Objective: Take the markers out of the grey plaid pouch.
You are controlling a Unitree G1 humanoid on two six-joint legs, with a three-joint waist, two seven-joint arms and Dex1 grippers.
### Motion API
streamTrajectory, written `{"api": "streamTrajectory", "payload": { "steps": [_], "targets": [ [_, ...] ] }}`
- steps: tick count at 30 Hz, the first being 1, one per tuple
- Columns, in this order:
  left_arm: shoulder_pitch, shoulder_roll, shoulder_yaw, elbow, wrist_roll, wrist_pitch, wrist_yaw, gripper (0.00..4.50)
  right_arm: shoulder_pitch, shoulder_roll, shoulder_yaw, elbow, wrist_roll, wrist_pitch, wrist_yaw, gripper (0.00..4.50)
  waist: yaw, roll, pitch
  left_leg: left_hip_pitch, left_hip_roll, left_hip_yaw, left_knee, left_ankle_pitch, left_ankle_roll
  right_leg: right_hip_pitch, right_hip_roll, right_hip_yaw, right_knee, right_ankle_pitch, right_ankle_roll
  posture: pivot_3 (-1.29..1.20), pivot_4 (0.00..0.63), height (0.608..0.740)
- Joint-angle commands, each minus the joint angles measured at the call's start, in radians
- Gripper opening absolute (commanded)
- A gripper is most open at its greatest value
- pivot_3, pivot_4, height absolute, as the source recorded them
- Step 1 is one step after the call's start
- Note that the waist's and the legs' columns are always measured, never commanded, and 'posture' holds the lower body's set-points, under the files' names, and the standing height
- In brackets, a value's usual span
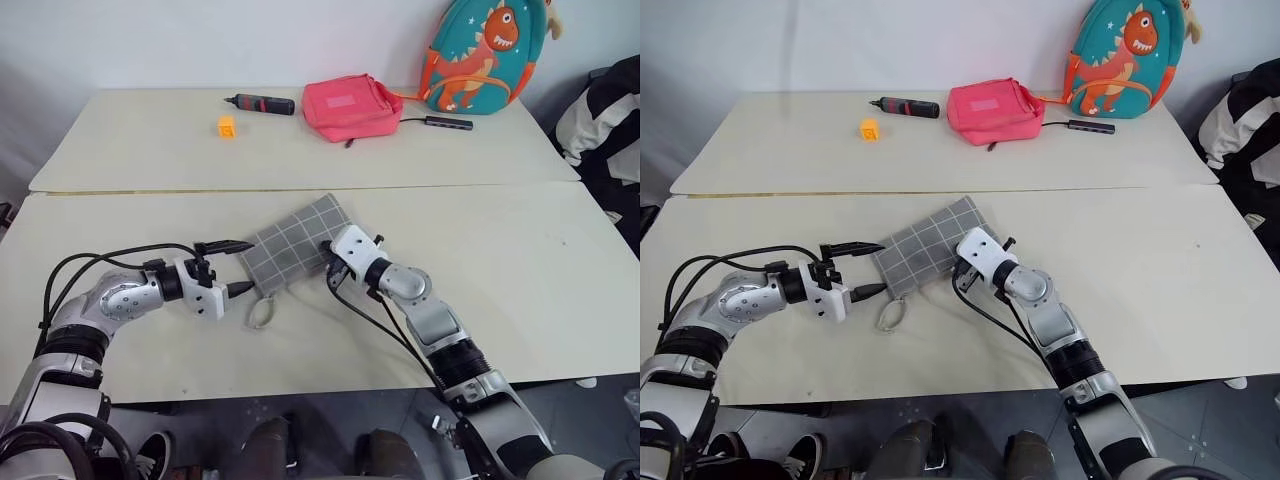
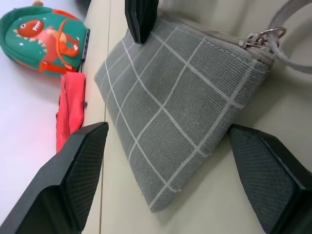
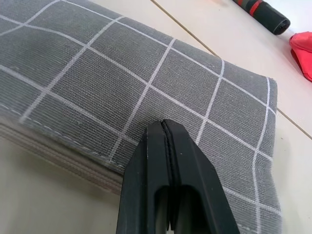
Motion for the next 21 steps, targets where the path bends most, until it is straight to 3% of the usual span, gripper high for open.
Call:
{"api": "streamTrajectory", "payload": {
  "steps": [1,13,21],
  "targets": [
    [0.04,-0.028,-0.102,0.029,-0.049,0.016,-0.151,3.76,0.008,-0.007,-0.012,-0.051,0.011,0.0,0.007,0.0,-0.001,0.0,0.0,0.0,0.0,0.0,0.0,0.0,0.0,0.0,0.0,0.0,0.0,0.0,0.0,0.0,0.15,0.74],
    [0.069,-0.038,-0.105,-0.043,-0.112,0.056,-0.21,0.12,0.007,-0.003,-0.012,-0.055,0.017,0.005,0.008,0.0,-0.006,0.004,-0.002,0.0,0.0,0.001,0.0,0.0,0.001,0.001,0.0,0.0,0.0,0.0,0.0,0.0,0.15,0.74],
    [0.09,-0.041,-0.079,-0.072,-0.188,0.107,-0.253,0.02,0.017,-0.008,-0.011,-0.075,0.017,0.003,0.013,0.0,-0.019,0.008,-0.005,0.0,0.0,0.001,0.0,0.0,0.001,0.002,0.0,0.0,0.0,0.0,0.0,0.0,0.15,0.74]
  ]
}}
